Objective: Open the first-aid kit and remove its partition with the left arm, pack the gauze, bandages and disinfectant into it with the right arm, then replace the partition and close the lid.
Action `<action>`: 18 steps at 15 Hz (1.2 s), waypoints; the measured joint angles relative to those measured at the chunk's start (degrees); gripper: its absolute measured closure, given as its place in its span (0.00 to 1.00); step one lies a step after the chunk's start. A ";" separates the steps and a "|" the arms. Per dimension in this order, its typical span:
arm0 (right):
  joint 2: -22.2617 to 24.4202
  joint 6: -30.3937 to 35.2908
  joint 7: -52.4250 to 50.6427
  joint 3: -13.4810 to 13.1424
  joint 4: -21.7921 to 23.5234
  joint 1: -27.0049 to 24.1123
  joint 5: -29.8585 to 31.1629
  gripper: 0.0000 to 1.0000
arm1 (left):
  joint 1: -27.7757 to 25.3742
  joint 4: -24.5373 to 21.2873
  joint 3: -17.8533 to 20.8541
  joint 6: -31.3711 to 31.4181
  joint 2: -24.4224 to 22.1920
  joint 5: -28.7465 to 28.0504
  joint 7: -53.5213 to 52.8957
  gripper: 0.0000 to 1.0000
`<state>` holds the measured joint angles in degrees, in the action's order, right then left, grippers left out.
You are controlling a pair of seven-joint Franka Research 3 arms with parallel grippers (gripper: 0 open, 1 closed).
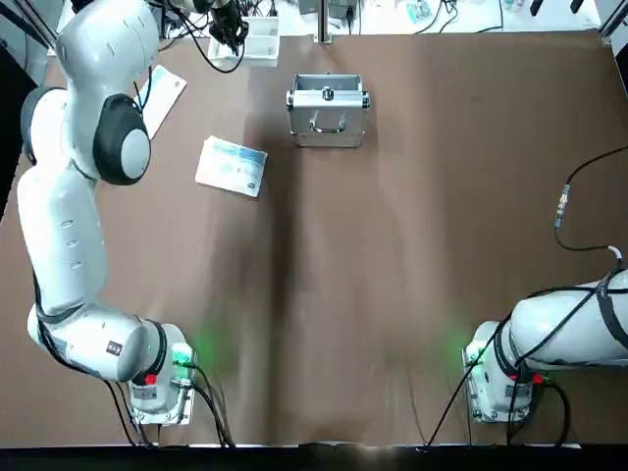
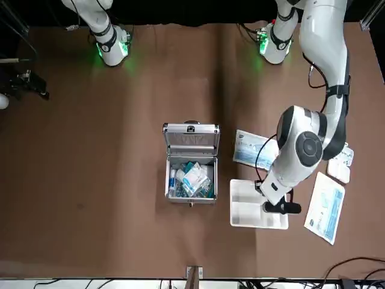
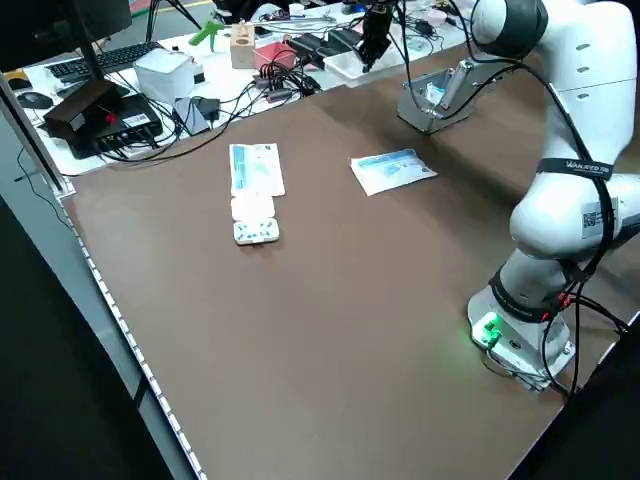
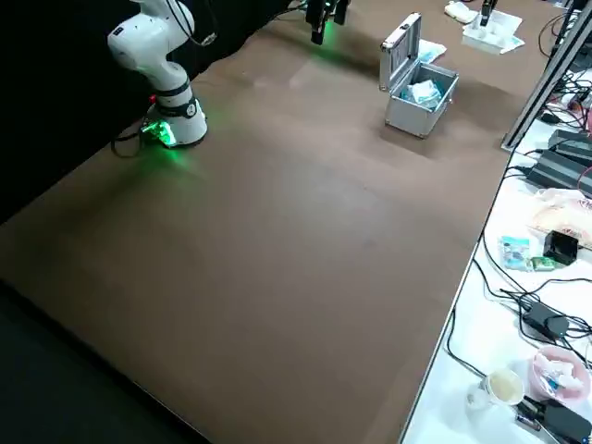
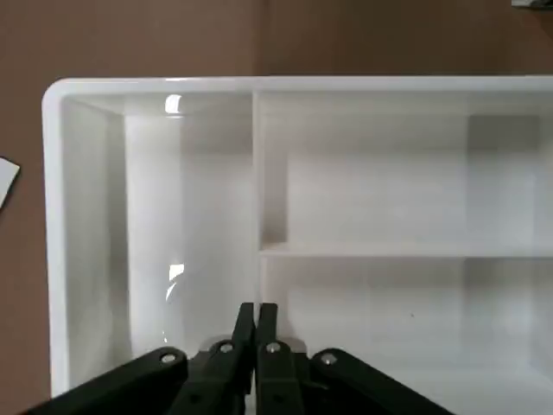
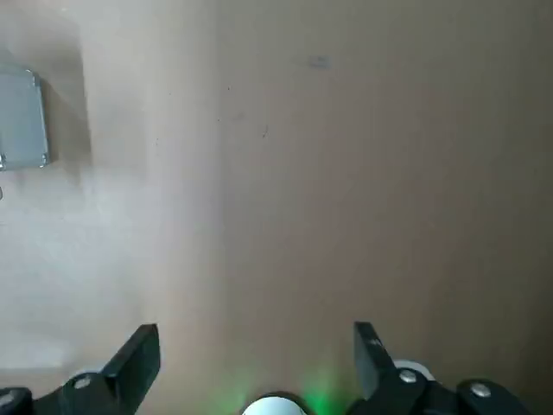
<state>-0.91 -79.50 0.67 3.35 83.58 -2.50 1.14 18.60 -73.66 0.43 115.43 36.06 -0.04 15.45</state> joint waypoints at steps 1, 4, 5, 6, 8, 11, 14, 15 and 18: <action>0.00 0.07 -0.01 -0.05 0.00 0.00 0.01 0.01 | 0.42 -0.01 -0.03 0.00 0.00 0.00 0.89 0.97; 0.00 0.14 -0.05 -0.12 0.00 0.01 0.01 0.01 | 1.81 -0.02 -0.19 -0.78 -0.27 0.03 3.21 0.97; 0.00 0.14 -0.05 -0.13 0.01 0.02 0.01 0.01 | 2.55 -0.02 -0.23 -1.24 -0.51 0.04 4.72 0.97; 0.00 0.14 -0.05 -0.15 0.01 0.02 0.01 0.01 | 3.42 -0.01 -0.33 -1.56 -0.74 0.04 6.22 0.97; 0.00 0.03 -0.08 -0.18 0.01 0.02 0.02 0.01 | 5.89 0.05 -0.37 -1.64 -1.09 0.05 8.99 0.97; 0.00 -0.57 -0.10 -0.19 0.01 0.07 0.09 0.01 | 9.60 0.15 -0.38 -1.65 -1.20 0.05 11.44 0.97; 0.00 -0.86 -0.15 -0.19 0.01 0.23 0.11 0.01 | 11.98 0.27 -0.38 -1.64 -1.20 0.05 11.64 0.97; 0.00 -0.86 -0.16 -0.19 0.01 0.30 0.11 0.01 | 12.38 0.27 -0.38 -1.64 -1.20 0.05 11.85 0.97; 0.00 -0.85 -0.19 -0.18 0.01 0.64 0.11 0.01 | 13.31 0.07 -0.39 -1.67 -0.91 0.05 13.99 0.97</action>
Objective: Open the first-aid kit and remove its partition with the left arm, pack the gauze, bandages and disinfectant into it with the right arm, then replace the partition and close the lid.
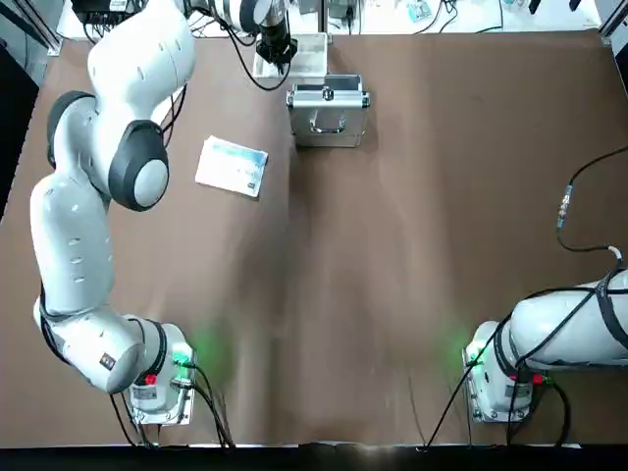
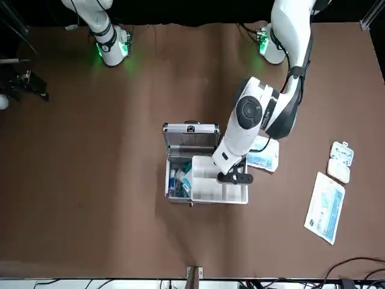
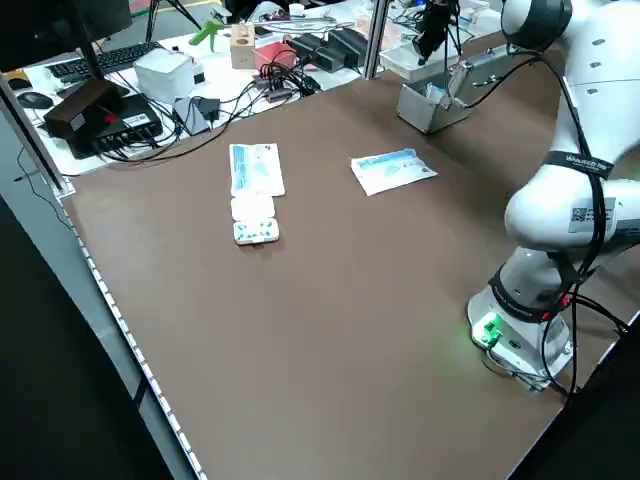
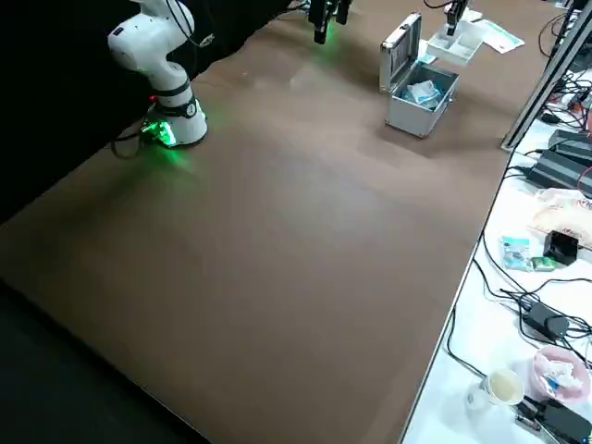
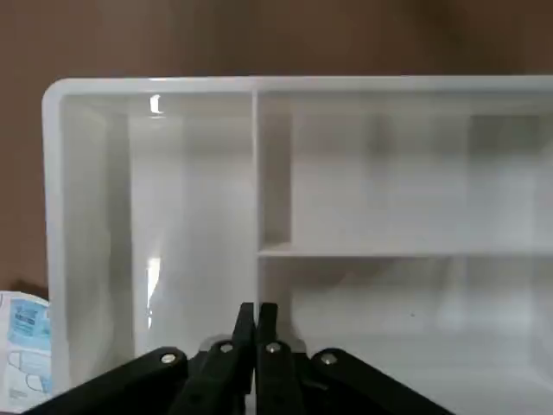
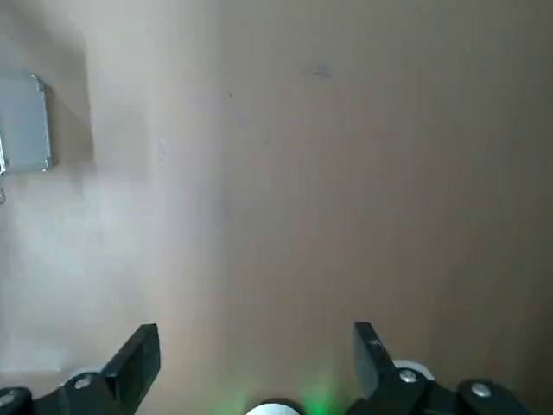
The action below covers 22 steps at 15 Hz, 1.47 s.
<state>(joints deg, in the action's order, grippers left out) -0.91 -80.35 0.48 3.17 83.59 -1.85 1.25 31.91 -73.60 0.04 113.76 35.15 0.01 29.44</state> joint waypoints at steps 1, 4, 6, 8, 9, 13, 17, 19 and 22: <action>0.00 0.01 0.00 0.01 0.00 0.13 0.00 0.01 | 0.54 -0.01 0.00 0.01 0.34 0.00 0.27 0.97; 0.00 0.01 0.00 0.00 0.00 0.21 0.00 0.01 | 2.45 -0.02 0.00 0.06 1.12 0.00 1.18 0.97; 0.00 0.01 0.00 0.00 0.00 0.22 0.00 0.01 | 3.79 -0.01 -0.02 0.11 1.20 0.00 2.25 0.97; 0.00 0.02 0.00 0.01 0.00 0.23 0.00 0.01 | 5.07 -0.01 -0.02 1.72 1.25 0.00 4.05 0.97; 0.00 0.02 -0.01 0.01 0.00 0.26 0.00 0.01 | 5.46 -0.01 0.00 3.11 1.37 0.00 4.74 0.97; 0.00 0.02 -0.01 0.05 0.00 0.39 0.00 0.01 | 5.90 -0.01 0.00 7.52 2.94 0.00 5.47 0.97; 0.00 0.02 -0.01 0.05 0.00 0.39 0.00 0.01 | 6.45 -0.01 -0.01 9.63 4.27 0.00 6.13 0.97; 0.00 0.02 -0.01 0.05 0.00 0.41 0.00 0.01 | 7.05 -0.01 0.00 9.76 4.72 0.00 6.22 0.97; 0.00 0.02 -0.01 0.05 0.00 0.44 0.00 0.01 | 7.74 -0.01 0.01 9.81 5.34 0.00 6.82 0.97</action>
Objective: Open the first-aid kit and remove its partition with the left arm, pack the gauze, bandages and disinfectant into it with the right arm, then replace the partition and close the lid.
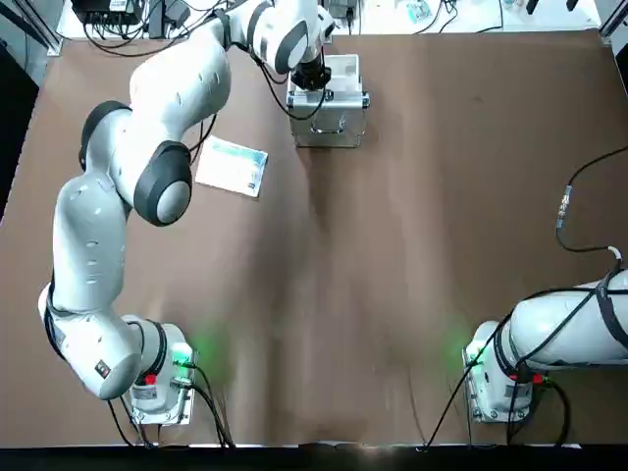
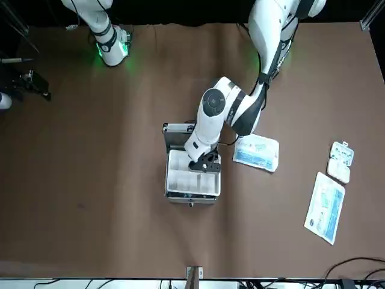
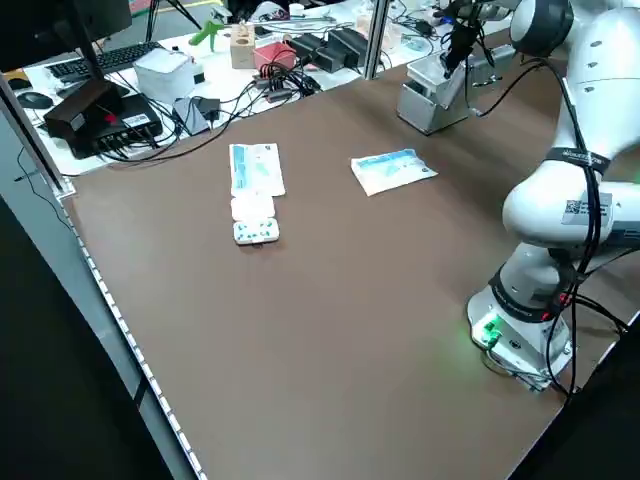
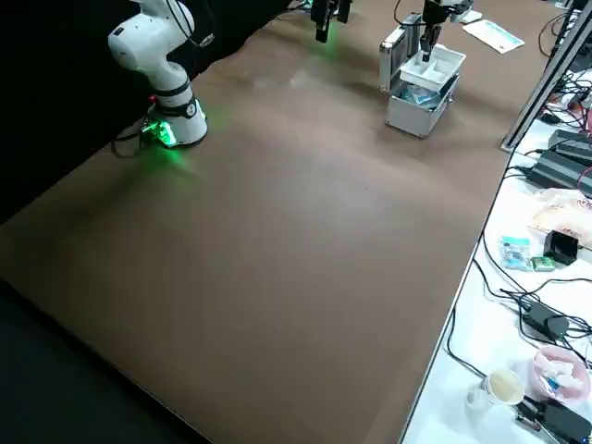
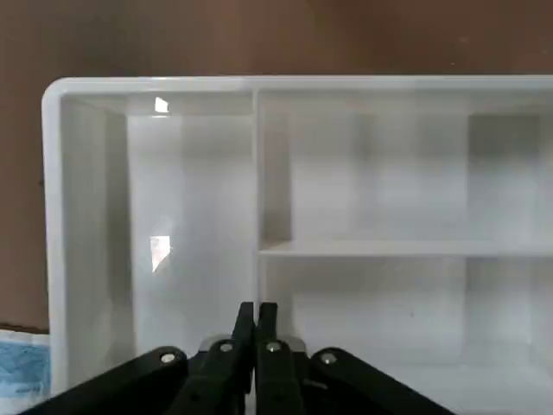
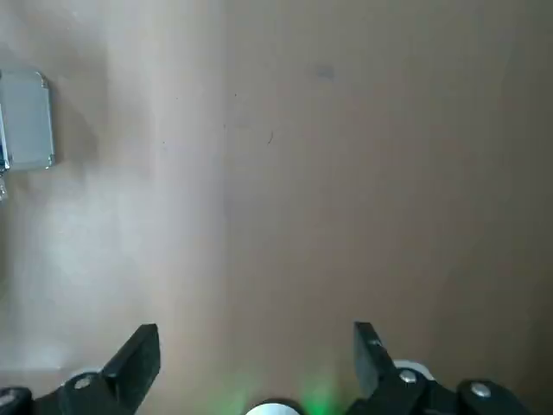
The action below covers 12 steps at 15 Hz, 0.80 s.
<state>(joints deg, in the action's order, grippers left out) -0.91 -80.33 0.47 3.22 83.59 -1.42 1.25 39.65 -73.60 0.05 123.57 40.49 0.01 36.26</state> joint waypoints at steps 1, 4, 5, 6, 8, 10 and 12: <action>0.00 0.00 0.00 0.00 0.00 0.00 0.00 0.01 | 0.12 0.00 0.00 0.09 0.18 0.00 0.27 0.97; 0.00 0.03 0.00 0.00 0.01 0.01 0.00 0.01 | 0.36 0.00 0.01 1.34 0.83 0.00 1.56 0.97; 0.00 0.05 0.00 0.00 0.04 0.03 0.00 0.01 | 0.40 0.00 0.01 1.96 1.10 0.00 2.00 0.97; 0.00 0.05 0.00 0.00 0.07 0.05 0.00 0.01 | 0.45 0.00 0.01 2.44 1.37 0.00 2.44 0.97; 0.00 0.05 -0.01 0.01 0.09 0.14 0.00 0.01 | 0.54 0.00 0.05 2.90 1.84 0.00 3.74 0.97; 0.00 0.05 -0.01 0.02 0.09 0.19 0.00 0.01 | 0.81 0.00 0.18 3.09 2.18 0.00 4.76 0.97; 0.00 0.07 -0.01 0.02 0.10 0.19 0.00 0.01 | 1.01 0.00 0.21 3.64 2.52 0.00 5.38 0.97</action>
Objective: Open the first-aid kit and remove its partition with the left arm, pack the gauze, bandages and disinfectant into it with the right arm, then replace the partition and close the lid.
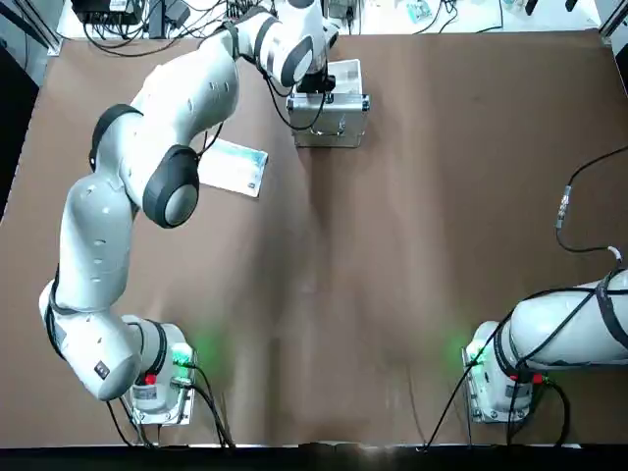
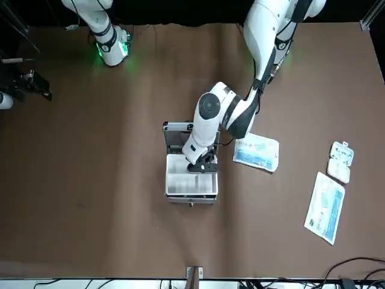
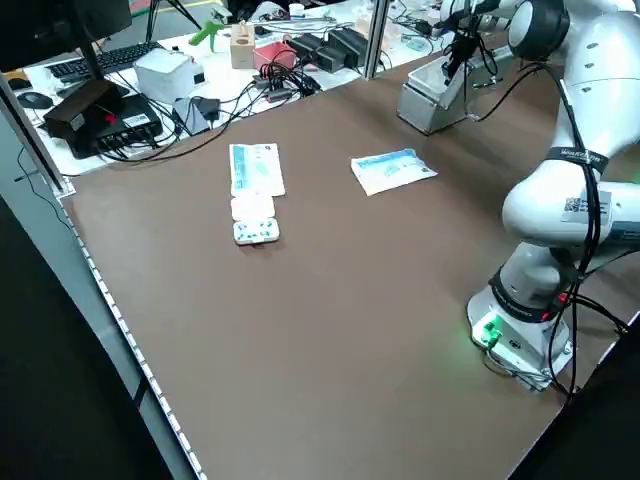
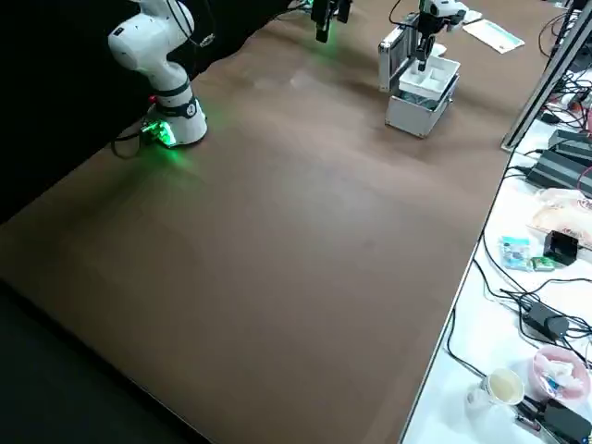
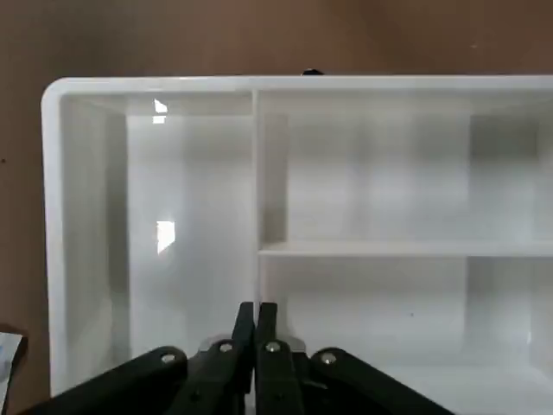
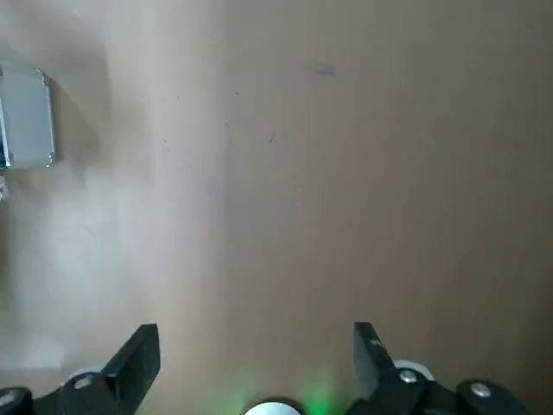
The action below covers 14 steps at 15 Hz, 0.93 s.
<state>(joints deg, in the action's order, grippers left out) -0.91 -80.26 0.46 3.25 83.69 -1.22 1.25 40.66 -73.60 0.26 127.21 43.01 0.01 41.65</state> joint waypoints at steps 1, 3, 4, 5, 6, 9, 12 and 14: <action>0.00 0.00 0.00 0.00 0.00 0.00 0.00 0.01 | 0.04 0.00 0.01 0.13 0.17 0.00 0.05 0.97; 0.00 0.00 0.00 0.00 0.01 0.01 0.00 0.01 | 0.04 0.00 0.05 0.32 0.44 0.00 0.06 0.97; 0.00 0.00 0.00 0.00 0.02 0.01 0.00 0.01 | 0.04 0.00 0.07 0.38 0.52 0.00 0.06 0.97; 0.00 0.00 0.00 0.00 0.02 0.01 0.00 0.01 | 0.04 0.00 0.09 0.41 0.58 0.00 0.06 0.97; 0.00 0.00 0.00 0.00 0.03 0.01 0.00 0.01 | 0.04 0.00 0.11 0.42 0.63 0.00 0.06 0.97; 0.00 0.00 0.00 0.00 0.03 0.01 0.00 0.01 | 0.04 0.00 0.16 0.42 0.87 0.00 0.06 0.97; 0.00 0.00 0.00 -0.01 0.03 0.01 0.00 0.01 | 0.04 0.00 0.20 0.43 1.11 -0.03 0.06 0.97; 0.00 0.00 0.00 -0.01 0.03 0.01 0.00 0.01 | 0.07 0.00 0.20 0.46 1.15 -0.53 0.06 0.97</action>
<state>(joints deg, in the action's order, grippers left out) -0.91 -80.26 0.46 3.24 83.72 -1.22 1.25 40.73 -73.60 0.46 127.67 44.16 -0.52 41.70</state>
